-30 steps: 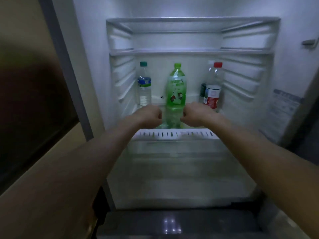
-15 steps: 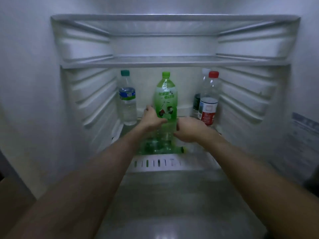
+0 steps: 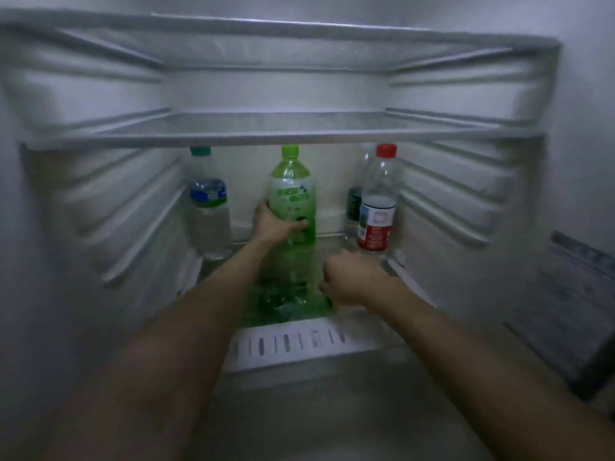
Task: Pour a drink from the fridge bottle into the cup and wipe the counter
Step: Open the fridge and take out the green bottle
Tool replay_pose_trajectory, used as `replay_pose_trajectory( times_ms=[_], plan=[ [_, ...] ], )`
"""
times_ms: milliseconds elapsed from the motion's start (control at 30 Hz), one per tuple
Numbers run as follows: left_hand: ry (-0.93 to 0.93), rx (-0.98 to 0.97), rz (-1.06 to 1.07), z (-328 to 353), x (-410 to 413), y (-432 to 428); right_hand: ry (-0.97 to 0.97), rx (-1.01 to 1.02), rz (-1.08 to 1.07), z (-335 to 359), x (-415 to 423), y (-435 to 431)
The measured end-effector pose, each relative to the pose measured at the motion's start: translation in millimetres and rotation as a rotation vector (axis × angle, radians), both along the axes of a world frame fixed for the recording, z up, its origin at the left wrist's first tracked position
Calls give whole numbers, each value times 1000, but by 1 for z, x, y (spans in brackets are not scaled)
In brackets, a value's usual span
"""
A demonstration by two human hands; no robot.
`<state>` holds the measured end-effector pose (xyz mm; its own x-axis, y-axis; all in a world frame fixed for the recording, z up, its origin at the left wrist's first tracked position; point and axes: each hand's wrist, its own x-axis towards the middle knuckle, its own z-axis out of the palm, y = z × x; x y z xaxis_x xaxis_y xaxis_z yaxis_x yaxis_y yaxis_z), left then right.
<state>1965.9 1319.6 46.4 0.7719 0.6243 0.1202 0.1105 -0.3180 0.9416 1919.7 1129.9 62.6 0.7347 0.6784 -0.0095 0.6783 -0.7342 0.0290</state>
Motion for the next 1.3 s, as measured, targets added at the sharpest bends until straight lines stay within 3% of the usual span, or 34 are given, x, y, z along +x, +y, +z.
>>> replay_pose_trajectory(
  times_ms=[133, 300, 800, 1300],
  plan=[
    [51, 33, 37, -34, 38, 43, 8, 3, 2, 1, -4, -3],
    [30, -16, 43, 8, -25, -14, -26, -6, 2, 2, -12, -6],
    [-121, -60, -74, -14, -57, -29, -28, 65, 4, -12, -8, -7],
    [-156, -57, 76, -19, -67, -55, -62, 113, 36, -23, -6, -10]
  ],
)
